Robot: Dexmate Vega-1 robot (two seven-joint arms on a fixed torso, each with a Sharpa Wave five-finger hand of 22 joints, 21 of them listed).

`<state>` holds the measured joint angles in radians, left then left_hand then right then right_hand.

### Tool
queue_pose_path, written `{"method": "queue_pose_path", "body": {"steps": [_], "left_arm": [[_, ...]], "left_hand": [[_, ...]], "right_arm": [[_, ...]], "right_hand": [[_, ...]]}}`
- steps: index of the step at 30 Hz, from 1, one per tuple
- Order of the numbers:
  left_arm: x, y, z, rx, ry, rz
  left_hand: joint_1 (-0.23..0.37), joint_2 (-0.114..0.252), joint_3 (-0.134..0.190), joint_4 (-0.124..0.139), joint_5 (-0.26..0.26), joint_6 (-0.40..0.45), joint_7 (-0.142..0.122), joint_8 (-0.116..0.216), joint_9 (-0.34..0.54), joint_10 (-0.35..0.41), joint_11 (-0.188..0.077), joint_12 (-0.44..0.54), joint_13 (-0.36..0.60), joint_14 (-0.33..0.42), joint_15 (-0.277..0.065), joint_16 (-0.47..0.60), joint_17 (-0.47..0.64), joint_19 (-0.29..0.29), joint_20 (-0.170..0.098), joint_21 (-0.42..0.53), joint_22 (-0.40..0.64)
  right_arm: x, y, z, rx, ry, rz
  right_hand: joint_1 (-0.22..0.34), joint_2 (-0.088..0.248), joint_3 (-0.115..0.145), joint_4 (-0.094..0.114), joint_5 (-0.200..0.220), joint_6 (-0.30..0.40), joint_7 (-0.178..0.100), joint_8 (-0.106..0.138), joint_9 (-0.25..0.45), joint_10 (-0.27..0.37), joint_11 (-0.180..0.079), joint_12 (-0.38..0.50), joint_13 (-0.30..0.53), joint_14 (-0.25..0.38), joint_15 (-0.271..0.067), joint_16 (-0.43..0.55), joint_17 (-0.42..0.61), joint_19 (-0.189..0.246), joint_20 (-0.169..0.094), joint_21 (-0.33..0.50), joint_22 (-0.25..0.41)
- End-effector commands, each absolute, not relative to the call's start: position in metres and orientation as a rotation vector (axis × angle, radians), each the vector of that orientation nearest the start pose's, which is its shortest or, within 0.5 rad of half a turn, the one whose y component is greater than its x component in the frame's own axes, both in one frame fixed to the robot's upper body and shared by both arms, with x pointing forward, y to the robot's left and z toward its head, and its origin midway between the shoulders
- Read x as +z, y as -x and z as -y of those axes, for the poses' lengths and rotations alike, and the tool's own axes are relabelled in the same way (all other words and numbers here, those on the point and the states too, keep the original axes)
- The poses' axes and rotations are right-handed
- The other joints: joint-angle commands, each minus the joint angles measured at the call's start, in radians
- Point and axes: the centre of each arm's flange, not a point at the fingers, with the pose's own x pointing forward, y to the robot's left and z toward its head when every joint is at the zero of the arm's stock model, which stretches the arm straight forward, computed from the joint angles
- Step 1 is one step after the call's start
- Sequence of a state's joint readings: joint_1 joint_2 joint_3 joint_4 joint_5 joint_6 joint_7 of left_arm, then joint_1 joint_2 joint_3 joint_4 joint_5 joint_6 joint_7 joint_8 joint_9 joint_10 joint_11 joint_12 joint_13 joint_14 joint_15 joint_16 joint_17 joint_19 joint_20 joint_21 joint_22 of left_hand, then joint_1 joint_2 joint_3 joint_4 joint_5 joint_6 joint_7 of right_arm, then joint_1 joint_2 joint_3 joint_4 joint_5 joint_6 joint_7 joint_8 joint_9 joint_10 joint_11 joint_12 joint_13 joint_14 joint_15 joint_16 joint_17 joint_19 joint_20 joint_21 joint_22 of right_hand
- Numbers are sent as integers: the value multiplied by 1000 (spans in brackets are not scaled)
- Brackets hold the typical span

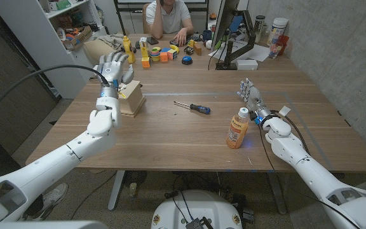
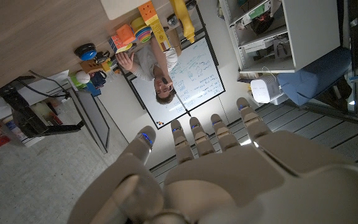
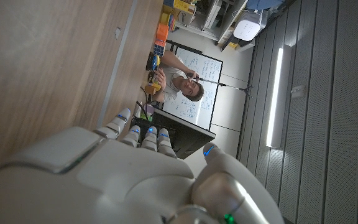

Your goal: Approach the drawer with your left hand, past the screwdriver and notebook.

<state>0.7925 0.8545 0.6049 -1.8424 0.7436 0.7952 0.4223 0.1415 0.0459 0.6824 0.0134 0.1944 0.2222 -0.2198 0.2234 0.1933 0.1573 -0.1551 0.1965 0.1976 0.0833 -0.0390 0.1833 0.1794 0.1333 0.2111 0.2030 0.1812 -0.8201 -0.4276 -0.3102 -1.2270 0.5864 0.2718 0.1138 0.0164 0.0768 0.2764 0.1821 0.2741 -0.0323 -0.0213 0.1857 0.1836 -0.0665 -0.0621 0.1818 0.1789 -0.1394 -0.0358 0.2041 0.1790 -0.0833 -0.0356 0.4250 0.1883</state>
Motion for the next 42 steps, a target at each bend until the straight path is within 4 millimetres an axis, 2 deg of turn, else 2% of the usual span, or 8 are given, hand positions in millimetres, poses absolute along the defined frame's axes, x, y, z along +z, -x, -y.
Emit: {"method": "queue_pose_path", "body": {"steps": [1, 6, 18, 29, 42], "left_arm": [[56, -575, -362, 916, -1405, 426], [51, -587, -371, 894, -1386, 413], [46, -619, -382, 818, -1340, 373], [44, -643, -379, 755, -1370, 347], [52, -656, -365, 716, -1353, 421]], "left_hand": [[-2, -9, -3, 0, 2, -7, -3, -4, 3, -8, -4, 3, 2, -5, -40, 4, 5, 2, 5, 1, 2], [-5, -11, -5, 1, 3, -9, -3, -6, 3, -7, -4, 3, 2, -5, -39, 5, 6, 5, 6, 2, 2], [-12, -7, -6, -1, 6, -7, -3, -8, 6, -2, -7, 6, 3, -12, -66, 6, 5, 38, 1, 12, 2], [-15, -6, -6, -3, 7, -4, -3, -8, 6, 1, -6, 7, 4, -16, -69, 6, 4, 40, -9, 10, 1], [-22, -3, -8, -2, 9, -10, -3, -13, 7, -19, -8, -2, 4, -38, -78, 3, 4, 39, -22, 6, 1]], "right_arm": [[-28, -666, 280, 236, -27, 569], [-27, -667, 278, 242, -18, 567], [-26, -666, 278, 241, -11, 568], [-27, -667, 278, 240, -10, 565], [-27, -672, 281, 250, -10, 554]], "right_hand": [[2, 82, 2, -3, 3, -1, 1, 4, 2, -2, 0, 5, 5, 1, -54, 7, 4, 4, -84, -1, 4], [2, 81, 2, -3, 3, -1, 1, 5, 3, -1, 0, 5, 5, 2, -54, 8, 4, 4, -83, -1, 4], [1, 79, -1, -3, 3, 0, 2, 5, 3, 1, 1, 5, 5, 3, -51, 8, 4, 6, -81, -2, 4], [0, 76, -3, -3, 3, 2, 2, 5, 2, 2, 3, 5, 5, 3, -51, 7, 4, 7, -80, -3, 4], [-1, 73, -7, -3, 2, 3, 3, 5, 2, 2, 5, 5, 5, 4, -50, 7, 4, 7, -79, -5, 4]]}}
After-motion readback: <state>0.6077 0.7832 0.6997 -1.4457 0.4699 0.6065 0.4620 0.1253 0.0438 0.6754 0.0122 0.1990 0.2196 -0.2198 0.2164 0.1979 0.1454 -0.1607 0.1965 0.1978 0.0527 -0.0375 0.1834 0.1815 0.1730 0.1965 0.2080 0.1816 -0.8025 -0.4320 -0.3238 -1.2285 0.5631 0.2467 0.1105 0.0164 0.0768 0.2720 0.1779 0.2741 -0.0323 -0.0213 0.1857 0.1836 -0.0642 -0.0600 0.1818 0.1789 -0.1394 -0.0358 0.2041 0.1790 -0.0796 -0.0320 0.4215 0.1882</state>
